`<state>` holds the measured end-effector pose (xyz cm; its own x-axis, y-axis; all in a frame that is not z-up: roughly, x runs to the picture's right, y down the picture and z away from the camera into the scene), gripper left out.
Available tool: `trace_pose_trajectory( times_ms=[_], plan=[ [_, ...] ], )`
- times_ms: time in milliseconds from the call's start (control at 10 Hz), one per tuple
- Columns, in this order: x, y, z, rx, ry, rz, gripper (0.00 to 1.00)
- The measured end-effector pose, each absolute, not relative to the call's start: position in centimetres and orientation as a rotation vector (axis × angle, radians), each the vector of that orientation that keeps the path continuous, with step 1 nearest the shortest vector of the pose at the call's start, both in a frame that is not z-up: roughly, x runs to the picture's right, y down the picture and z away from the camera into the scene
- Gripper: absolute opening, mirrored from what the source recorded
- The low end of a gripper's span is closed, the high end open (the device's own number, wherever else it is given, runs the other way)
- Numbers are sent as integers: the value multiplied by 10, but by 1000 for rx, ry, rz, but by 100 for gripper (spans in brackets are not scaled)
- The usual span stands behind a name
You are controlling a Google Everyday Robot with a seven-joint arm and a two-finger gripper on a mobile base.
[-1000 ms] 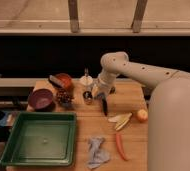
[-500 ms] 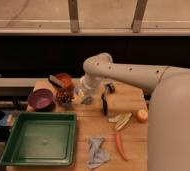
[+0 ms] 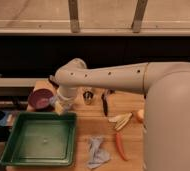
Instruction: Wipe tray with sponge
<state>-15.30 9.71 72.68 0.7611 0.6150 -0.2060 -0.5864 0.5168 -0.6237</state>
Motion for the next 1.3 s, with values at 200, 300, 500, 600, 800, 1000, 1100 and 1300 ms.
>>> trace_pose_trajectory(
  times_ms=[200, 300, 500, 600, 800, 1000, 1100, 1300],
  plan=[
    [-187, 119, 708, -783, -87, 589, 0],
    [-193, 122, 705, -792, -99, 567, 0],
    [-192, 122, 704, -794, -95, 565, 0],
    [-193, 123, 704, -795, -96, 562, 0],
    [-192, 124, 706, -801, -90, 559, 0],
    [-205, 139, 711, -850, -94, 515, 0],
    [-219, 158, 714, -888, -99, 481, 0],
    [-241, 191, 713, -953, -111, 429, 0]
  ],
)
